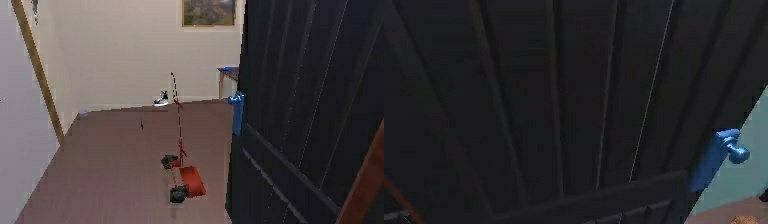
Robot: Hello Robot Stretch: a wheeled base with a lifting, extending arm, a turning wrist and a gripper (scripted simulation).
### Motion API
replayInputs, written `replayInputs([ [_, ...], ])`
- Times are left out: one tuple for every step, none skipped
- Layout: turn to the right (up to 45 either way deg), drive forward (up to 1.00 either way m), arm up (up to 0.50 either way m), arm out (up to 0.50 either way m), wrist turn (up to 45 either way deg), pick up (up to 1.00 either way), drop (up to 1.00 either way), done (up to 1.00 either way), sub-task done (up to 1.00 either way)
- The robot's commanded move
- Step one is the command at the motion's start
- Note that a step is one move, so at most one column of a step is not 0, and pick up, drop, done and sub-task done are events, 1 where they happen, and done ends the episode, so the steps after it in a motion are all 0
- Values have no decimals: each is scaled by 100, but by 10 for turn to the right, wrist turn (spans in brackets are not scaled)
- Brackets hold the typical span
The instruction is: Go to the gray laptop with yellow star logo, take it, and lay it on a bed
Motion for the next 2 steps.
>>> replayInputs([
  [-240, 0, 0, 0, 0, 0, 0, 0, 0],
  [0, 100, 0, 0, 0, 0, 0, 0, 0],
])
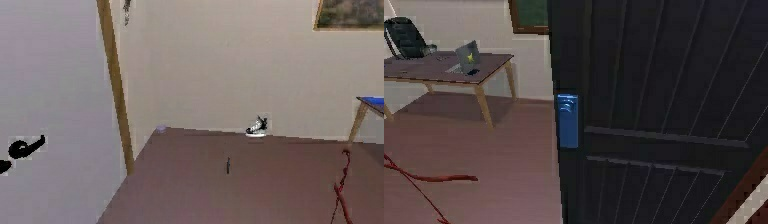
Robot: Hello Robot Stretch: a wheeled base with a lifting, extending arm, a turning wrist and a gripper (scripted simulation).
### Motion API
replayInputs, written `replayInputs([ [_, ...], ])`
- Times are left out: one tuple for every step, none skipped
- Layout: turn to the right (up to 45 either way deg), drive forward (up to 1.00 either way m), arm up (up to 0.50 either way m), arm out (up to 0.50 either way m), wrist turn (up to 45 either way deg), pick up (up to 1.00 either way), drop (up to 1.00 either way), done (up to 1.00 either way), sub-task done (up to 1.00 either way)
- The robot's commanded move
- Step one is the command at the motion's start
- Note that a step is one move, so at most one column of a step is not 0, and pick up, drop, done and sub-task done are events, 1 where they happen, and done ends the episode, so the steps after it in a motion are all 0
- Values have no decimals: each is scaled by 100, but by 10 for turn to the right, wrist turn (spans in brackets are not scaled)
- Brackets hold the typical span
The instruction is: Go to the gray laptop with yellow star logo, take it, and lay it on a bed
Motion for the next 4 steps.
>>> replayInputs([
  [-120, 0, 0, 0, 0, 0, 0, 0, 0],
  [0, 10, 0, 0, 0, 0, 0, 0, 0],
  [180, 0, 0, 0, 0, 0, 0, 0, 0],
  [30, 0, 0, 0, 0, 0, 0, 0, 0],
])
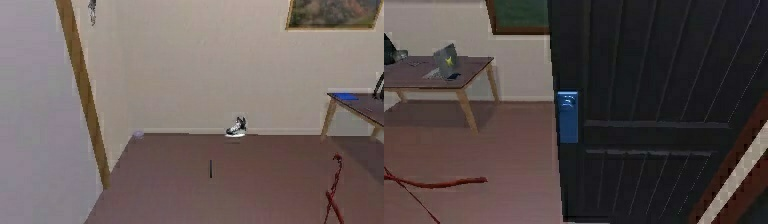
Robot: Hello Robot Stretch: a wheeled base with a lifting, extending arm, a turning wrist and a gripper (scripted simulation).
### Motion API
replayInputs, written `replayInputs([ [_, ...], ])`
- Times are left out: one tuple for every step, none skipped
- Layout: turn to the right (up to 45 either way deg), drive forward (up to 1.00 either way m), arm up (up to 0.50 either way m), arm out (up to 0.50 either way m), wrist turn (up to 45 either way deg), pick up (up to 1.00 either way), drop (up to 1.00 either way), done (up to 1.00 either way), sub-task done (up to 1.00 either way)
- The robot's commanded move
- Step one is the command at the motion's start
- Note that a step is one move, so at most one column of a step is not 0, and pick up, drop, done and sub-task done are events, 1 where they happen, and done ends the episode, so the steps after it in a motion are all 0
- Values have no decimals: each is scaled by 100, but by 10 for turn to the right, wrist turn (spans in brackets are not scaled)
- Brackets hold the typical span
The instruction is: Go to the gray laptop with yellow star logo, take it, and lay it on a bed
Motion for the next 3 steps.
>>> replayInputs([
  [-420, 0, 0, 0, 0, 0, 0, 0, 0],
  [0, 20, 0, 0, 0, 0, 0, 0, 0],
  [450, 0, 0, 0, 0, 0, 0, 0, 0],
])
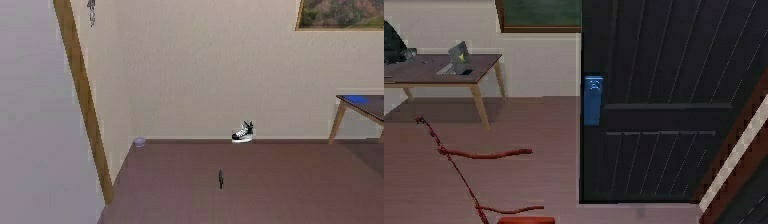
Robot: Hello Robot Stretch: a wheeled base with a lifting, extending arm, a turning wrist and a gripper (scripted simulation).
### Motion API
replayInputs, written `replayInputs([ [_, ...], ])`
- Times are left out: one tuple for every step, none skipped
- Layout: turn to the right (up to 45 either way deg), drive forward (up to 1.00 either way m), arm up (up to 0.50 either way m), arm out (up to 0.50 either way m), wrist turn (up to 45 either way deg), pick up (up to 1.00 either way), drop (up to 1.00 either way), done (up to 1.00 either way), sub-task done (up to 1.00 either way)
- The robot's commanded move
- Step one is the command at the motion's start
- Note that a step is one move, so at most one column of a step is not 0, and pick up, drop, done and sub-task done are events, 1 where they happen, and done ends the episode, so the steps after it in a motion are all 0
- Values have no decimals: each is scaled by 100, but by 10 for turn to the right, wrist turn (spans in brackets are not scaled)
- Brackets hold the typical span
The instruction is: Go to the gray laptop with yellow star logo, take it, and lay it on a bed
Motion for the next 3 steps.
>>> replayInputs([
  [90, 0, 0, 0, 0, 0, 0, 0, 0],
  [0, 65, 0, 0, 0, 0, 0, 0, 0],
  [-450, 0, 0, 0, 0, 0, 0, 0, 0],
])
